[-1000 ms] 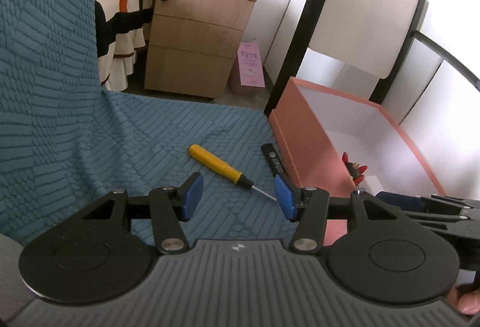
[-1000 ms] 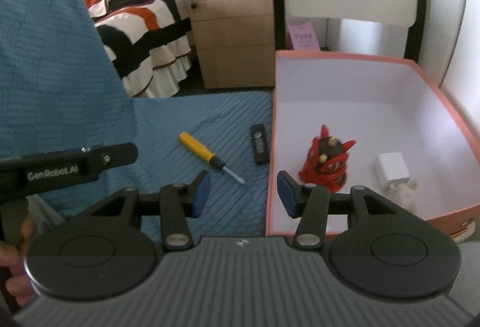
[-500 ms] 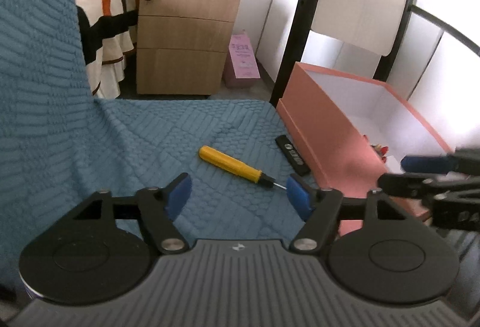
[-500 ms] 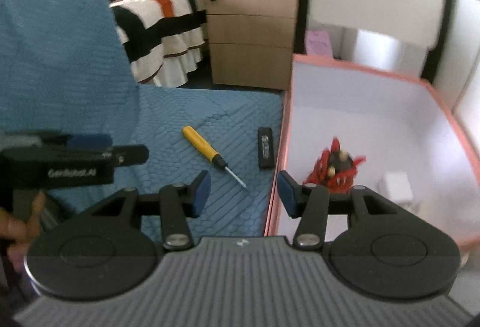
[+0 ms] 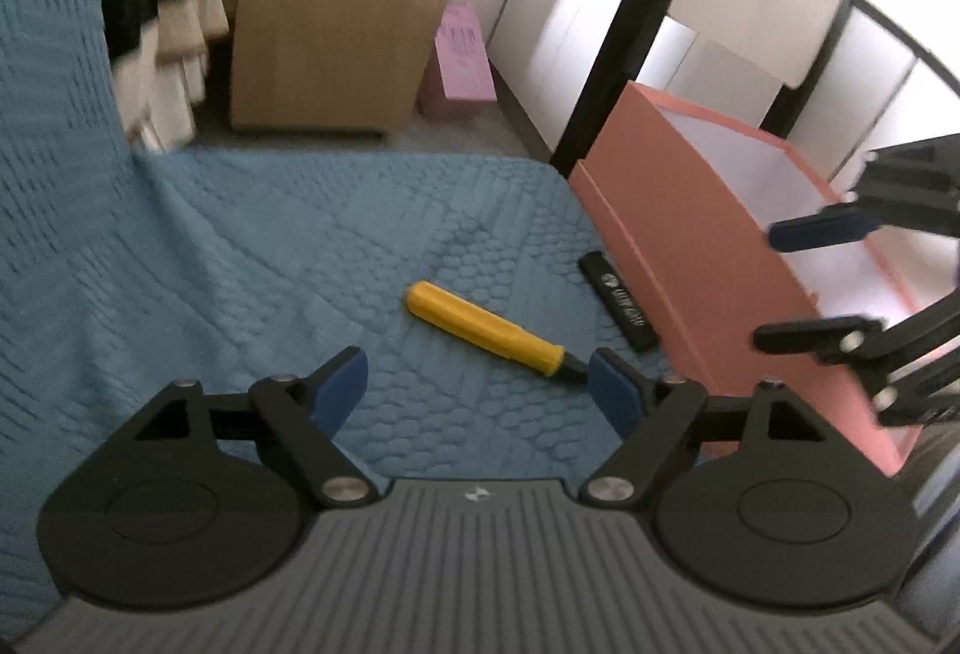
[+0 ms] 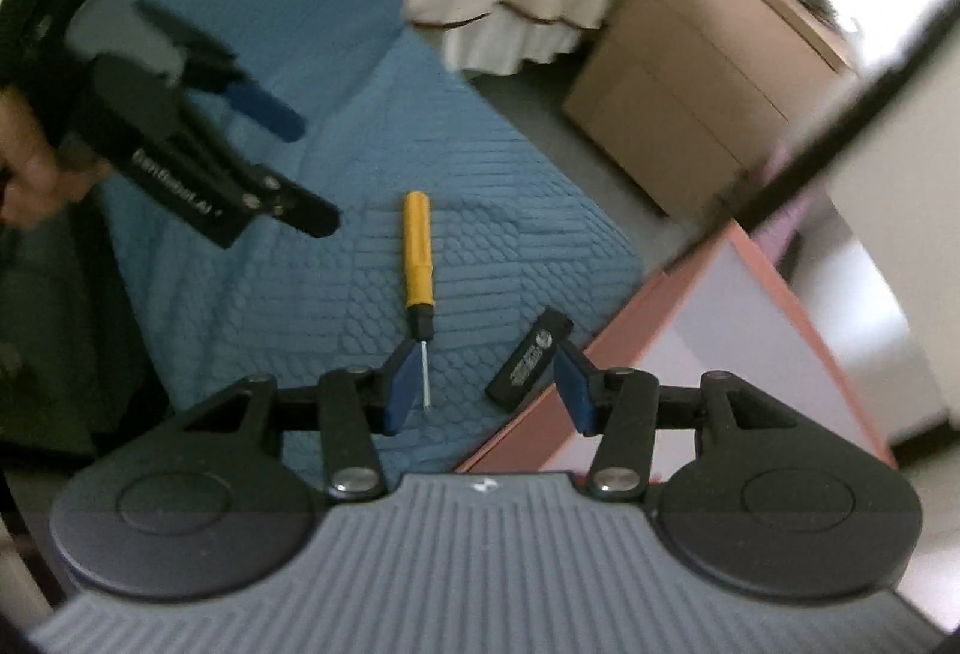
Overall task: Organize rigid objects
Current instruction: 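Close the right gripper on the black USB stick while the left gripper grasps the screwdriver handle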
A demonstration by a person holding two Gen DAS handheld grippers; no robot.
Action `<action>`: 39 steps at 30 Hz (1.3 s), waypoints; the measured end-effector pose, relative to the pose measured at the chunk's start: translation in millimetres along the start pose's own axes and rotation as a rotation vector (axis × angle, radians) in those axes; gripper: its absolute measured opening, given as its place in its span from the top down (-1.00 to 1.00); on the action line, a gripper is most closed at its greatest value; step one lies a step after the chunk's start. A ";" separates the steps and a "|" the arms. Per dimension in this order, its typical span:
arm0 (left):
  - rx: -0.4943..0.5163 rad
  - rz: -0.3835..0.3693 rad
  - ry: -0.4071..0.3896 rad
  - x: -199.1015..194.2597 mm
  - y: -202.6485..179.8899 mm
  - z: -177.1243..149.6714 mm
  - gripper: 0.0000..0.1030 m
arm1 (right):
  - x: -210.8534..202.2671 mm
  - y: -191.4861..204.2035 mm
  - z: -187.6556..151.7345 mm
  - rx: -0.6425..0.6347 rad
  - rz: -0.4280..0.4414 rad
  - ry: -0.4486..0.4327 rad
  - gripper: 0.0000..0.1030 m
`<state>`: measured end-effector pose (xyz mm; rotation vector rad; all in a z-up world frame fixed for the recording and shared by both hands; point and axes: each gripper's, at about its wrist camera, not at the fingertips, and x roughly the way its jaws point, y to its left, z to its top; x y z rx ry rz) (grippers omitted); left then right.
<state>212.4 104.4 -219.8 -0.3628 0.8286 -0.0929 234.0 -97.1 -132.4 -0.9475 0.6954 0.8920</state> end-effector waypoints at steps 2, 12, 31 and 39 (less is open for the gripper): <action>-0.072 -0.044 0.031 9.4 6.6 1.4 -0.62 | 9.7 0.3 7.1 -0.098 0.016 0.023 -0.21; -0.373 -0.167 0.133 46.6 19.3 3.7 -0.25 | 67.6 -10.5 23.8 -0.433 0.162 0.179 -0.53; -0.700 -0.092 0.192 96.6 12.3 6.7 0.23 | 143.2 -11.8 27.8 -0.736 0.320 0.455 -0.53; -0.783 -0.045 0.141 100.9 6.3 6.6 0.23 | 158.6 -4.7 32.6 -0.809 0.385 0.529 -0.71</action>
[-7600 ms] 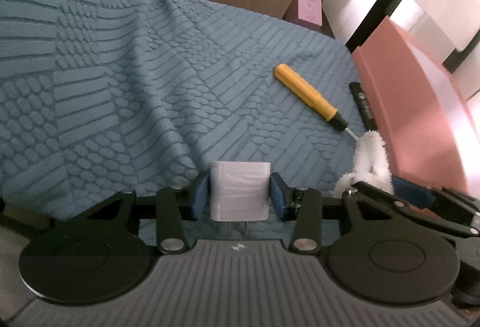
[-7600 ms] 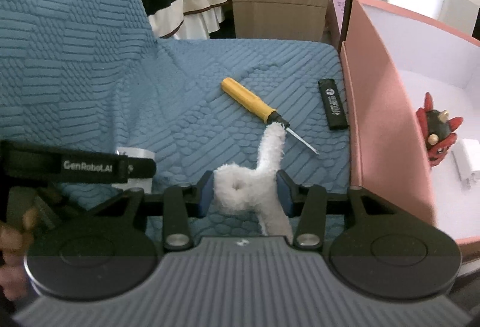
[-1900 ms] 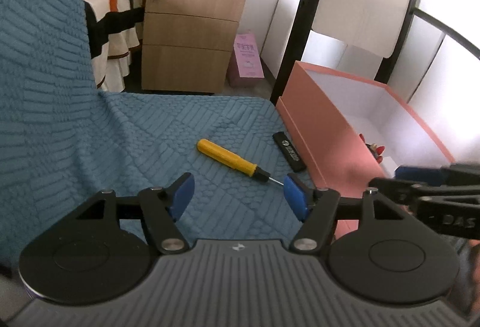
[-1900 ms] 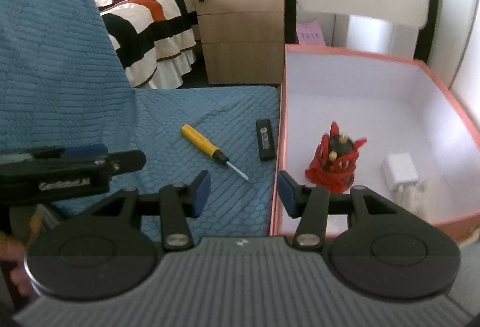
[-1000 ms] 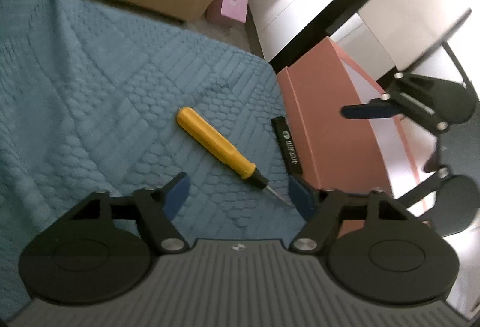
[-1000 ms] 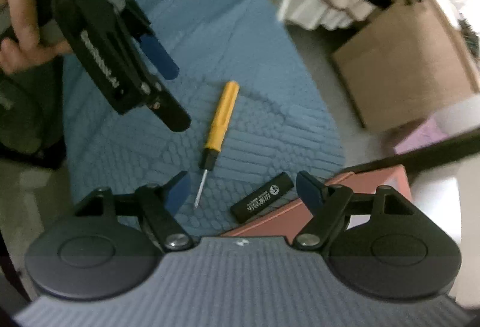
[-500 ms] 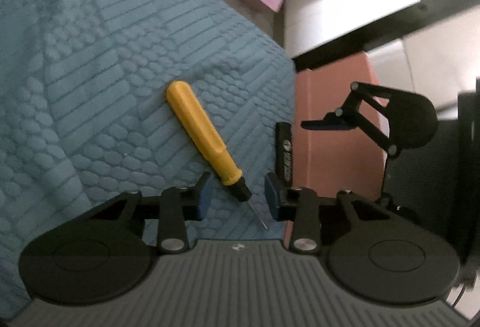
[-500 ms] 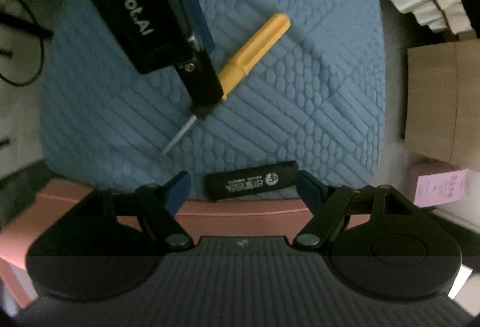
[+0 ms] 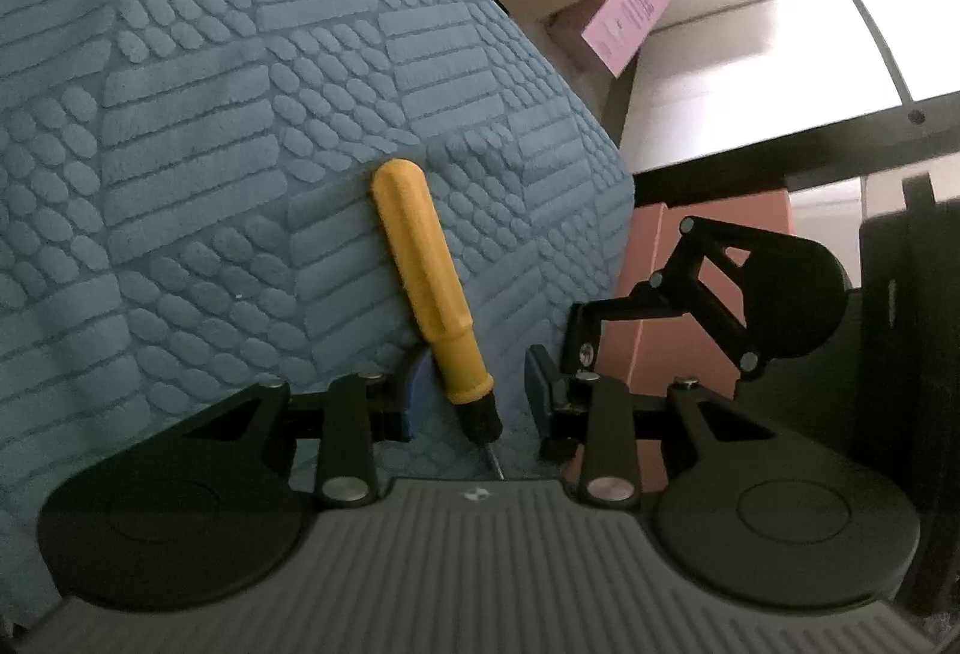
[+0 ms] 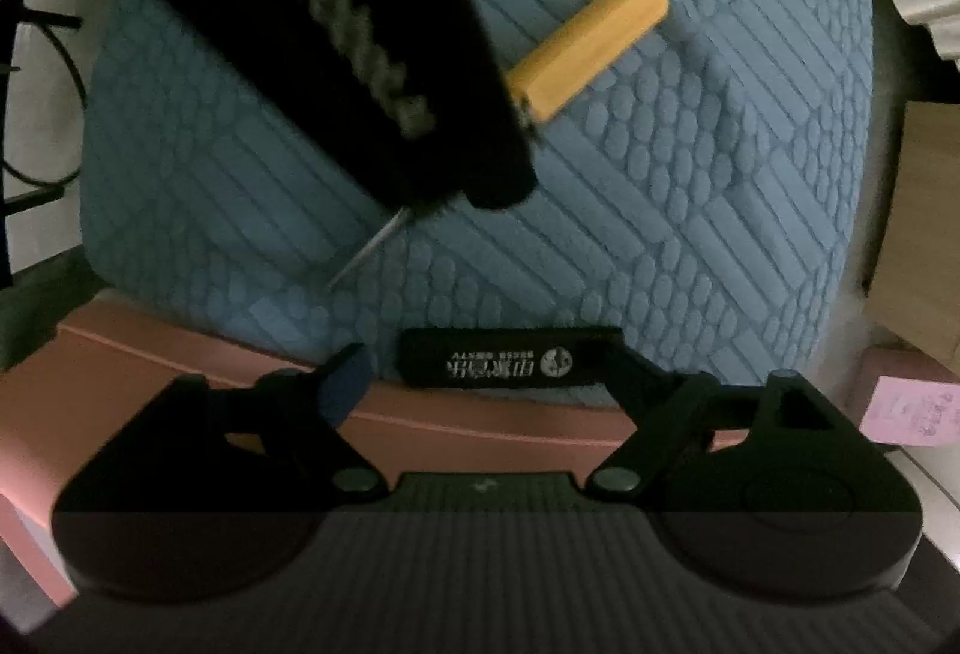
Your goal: Organize rigid objects
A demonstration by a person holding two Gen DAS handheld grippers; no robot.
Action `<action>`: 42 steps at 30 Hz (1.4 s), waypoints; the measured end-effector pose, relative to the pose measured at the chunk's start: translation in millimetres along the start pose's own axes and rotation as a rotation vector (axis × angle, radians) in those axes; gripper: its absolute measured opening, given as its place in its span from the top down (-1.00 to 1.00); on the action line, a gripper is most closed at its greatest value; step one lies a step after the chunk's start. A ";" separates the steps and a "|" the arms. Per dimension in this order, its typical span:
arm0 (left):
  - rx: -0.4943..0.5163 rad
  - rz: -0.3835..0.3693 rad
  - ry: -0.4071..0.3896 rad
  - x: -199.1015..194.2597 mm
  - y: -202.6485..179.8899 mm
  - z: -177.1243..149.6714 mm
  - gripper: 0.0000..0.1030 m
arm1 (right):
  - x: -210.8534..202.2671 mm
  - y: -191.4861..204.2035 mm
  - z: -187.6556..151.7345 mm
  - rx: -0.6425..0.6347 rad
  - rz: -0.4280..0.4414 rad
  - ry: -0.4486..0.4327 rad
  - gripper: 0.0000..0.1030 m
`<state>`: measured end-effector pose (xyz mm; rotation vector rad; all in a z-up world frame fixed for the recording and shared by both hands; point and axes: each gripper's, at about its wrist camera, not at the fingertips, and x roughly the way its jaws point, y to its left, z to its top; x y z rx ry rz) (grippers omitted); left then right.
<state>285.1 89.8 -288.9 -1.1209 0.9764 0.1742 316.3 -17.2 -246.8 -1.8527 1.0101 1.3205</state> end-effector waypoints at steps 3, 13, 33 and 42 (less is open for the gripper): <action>-0.041 0.000 -0.020 1.1 2.3 0.0 0.24 | 1.0 -5.1 4.4 0.006 -0.015 -0.008 -0.71; -0.081 0.001 -0.061 0.8 4.3 -2.9 0.24 | 1.0 -14.6 -12.2 0.039 0.035 -0.051 -0.65; 0.010 0.038 -0.089 -3.2 1.6 -12.2 0.64 | -41.6 9.6 -23.2 0.230 0.005 -0.151 -0.65; 0.093 0.020 -0.050 -29.7 11.5 -5.3 0.65 | -70.4 31.2 -33.8 0.364 -0.025 -0.289 -0.64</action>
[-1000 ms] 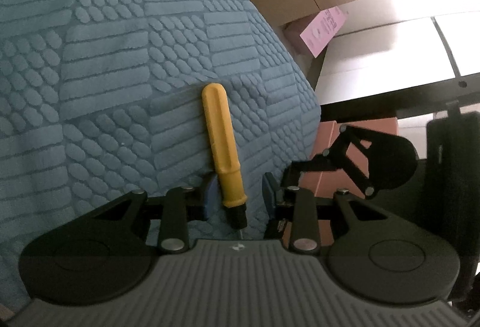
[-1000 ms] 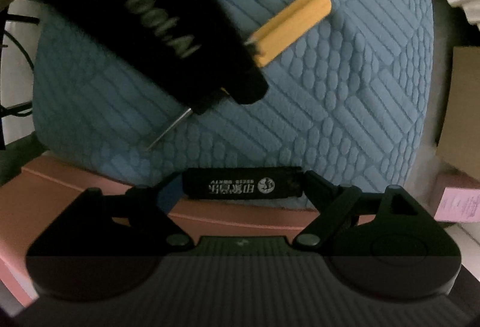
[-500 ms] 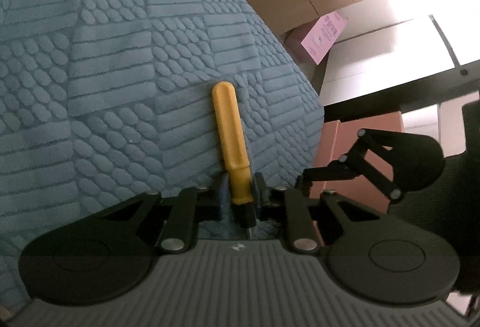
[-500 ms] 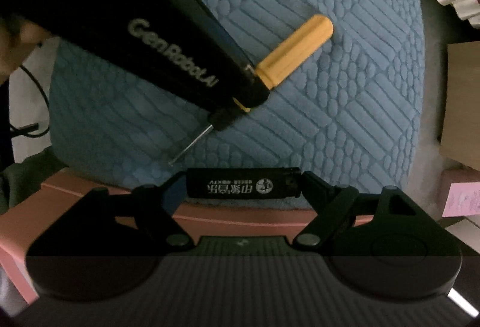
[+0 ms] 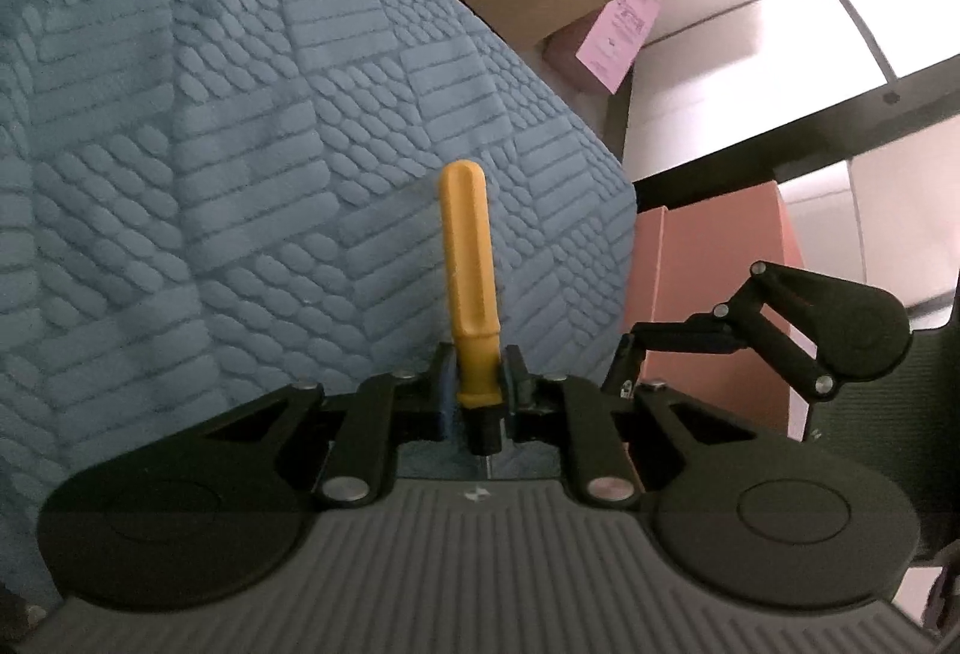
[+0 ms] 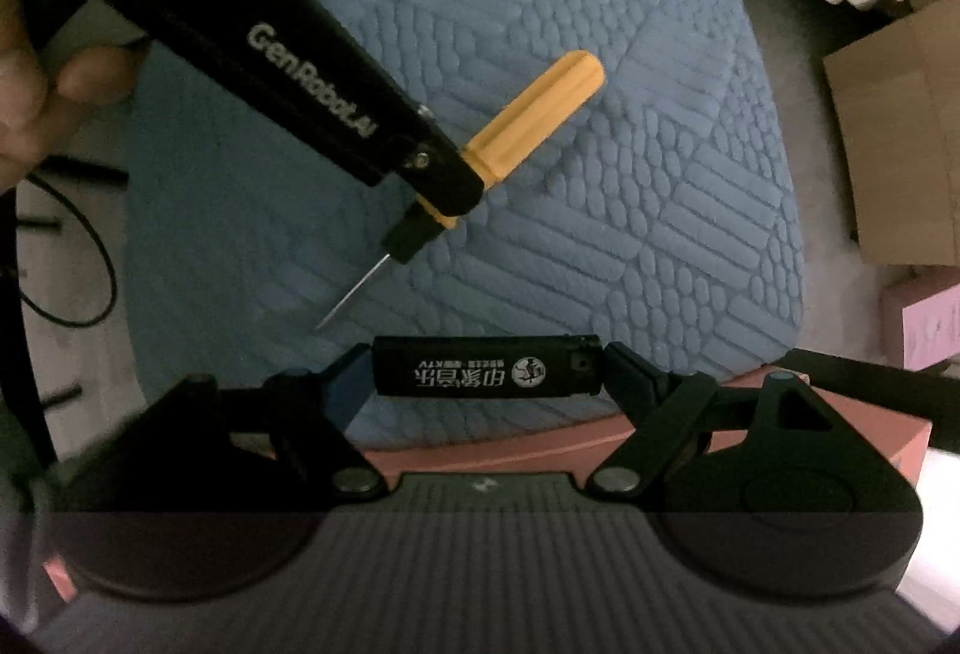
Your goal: Organize rigid objects
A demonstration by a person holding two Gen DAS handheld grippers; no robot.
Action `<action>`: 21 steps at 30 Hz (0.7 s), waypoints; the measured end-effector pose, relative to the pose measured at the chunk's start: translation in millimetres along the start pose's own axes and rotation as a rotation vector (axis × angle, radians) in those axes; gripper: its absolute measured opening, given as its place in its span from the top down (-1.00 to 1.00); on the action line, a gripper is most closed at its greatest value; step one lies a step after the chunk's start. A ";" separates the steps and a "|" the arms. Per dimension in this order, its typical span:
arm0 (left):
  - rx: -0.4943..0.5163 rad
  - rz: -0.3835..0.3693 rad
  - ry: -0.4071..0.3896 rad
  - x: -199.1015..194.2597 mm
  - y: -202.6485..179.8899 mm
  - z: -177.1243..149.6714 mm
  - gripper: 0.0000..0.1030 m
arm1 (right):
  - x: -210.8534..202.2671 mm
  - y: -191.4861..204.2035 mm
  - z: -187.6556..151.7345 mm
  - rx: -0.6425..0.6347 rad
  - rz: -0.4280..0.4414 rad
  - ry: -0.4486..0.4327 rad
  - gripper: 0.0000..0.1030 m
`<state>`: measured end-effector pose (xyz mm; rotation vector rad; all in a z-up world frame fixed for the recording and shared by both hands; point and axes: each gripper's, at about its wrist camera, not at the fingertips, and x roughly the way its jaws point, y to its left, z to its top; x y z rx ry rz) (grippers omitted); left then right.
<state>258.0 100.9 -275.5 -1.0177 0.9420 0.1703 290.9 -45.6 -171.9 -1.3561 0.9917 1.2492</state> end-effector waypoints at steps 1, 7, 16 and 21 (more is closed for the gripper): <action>0.007 -0.001 0.005 -2.9 2.3 0.3 0.65 | -4.2 2.9 -0.6 0.019 -0.003 -0.014 -0.65; 0.045 -0.002 0.030 -15.7 14.0 -0.6 0.65 | -16.2 4.9 -5.4 0.127 -0.043 -0.078 -0.64; 0.115 -0.037 0.066 -36.7 21.1 -7.7 0.66 | -21.2 13.6 -11.0 0.290 -0.072 -0.166 -0.64; 0.142 -0.044 0.080 -42.2 21.5 -13.7 0.66 | -17.1 27.4 -13.0 0.429 -0.126 -0.201 -0.64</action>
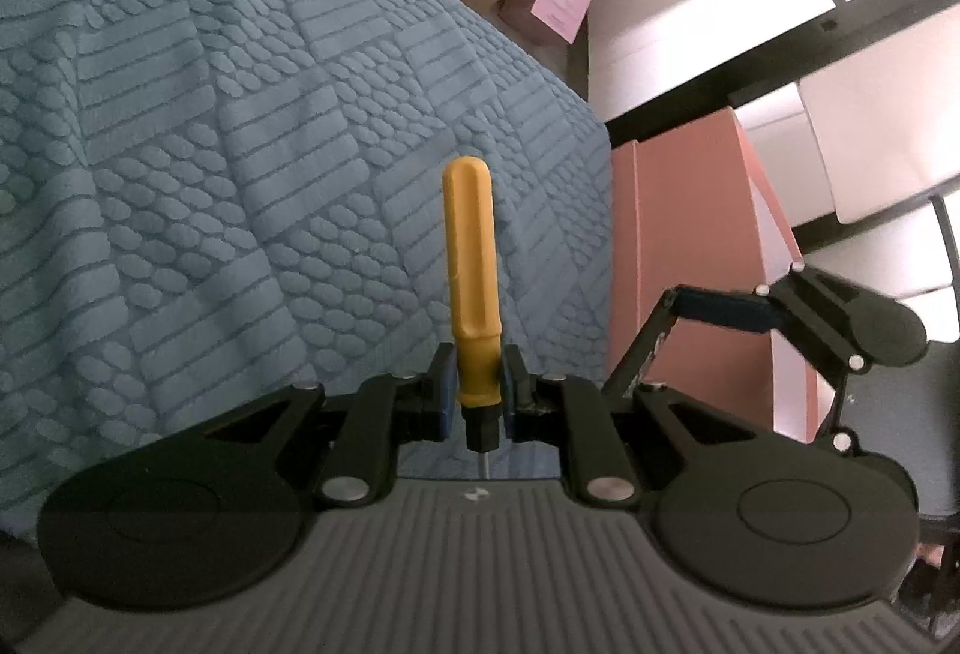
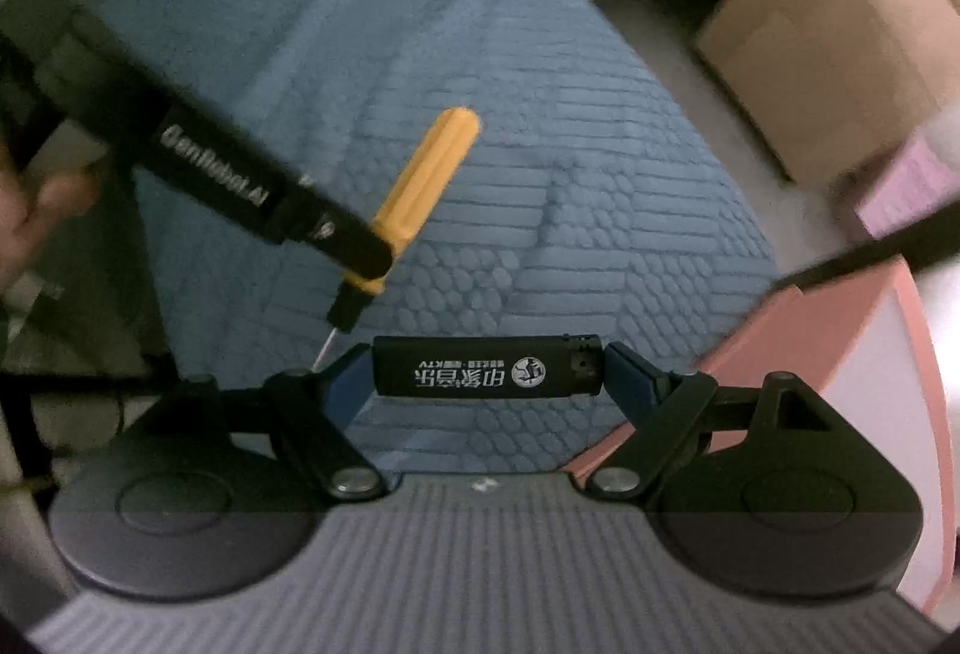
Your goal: Organize rigid objects
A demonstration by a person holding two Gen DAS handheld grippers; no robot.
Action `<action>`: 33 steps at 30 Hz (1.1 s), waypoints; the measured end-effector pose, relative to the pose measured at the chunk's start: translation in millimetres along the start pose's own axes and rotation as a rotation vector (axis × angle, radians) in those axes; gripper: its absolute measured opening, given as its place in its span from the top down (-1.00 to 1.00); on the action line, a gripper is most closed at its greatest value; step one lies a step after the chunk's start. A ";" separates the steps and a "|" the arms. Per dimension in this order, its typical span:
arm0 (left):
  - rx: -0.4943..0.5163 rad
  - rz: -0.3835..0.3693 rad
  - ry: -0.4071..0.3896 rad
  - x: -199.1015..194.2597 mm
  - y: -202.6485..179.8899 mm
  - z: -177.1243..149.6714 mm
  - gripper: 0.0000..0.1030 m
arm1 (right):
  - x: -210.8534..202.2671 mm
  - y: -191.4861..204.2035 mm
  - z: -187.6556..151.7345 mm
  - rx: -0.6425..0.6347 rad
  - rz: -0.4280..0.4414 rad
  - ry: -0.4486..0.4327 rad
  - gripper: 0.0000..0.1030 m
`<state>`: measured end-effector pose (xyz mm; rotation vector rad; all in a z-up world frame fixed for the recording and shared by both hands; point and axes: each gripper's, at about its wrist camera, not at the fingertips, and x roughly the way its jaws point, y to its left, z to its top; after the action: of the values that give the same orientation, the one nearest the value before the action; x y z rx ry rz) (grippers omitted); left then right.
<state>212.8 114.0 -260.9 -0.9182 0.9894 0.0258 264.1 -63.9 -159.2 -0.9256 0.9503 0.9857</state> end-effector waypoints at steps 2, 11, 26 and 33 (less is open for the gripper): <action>0.014 0.007 0.001 -2.0 0.1 -4.5 0.66 | -3.8 6.2 -2.8 0.056 0.023 -0.016 -0.64; 0.046 0.020 0.003 -11.1 4.1 -14.4 0.87 | -10.3 33.7 -4.6 0.218 0.003 -0.067 -0.64; -0.020 0.033 -0.047 -15.0 22.5 -11.7 0.32 | 9.4 68.8 -25.5 0.481 -0.053 -0.184 -0.64; 0.023 0.050 -0.047 0.7 4.1 -10.7 0.33 | 15.4 74.5 -41.3 0.554 -0.075 -0.232 -0.64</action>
<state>204.0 109.1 -266.4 -0.8685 0.9671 0.0774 189.1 -77.9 -200.0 -0.3700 0.9156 0.6919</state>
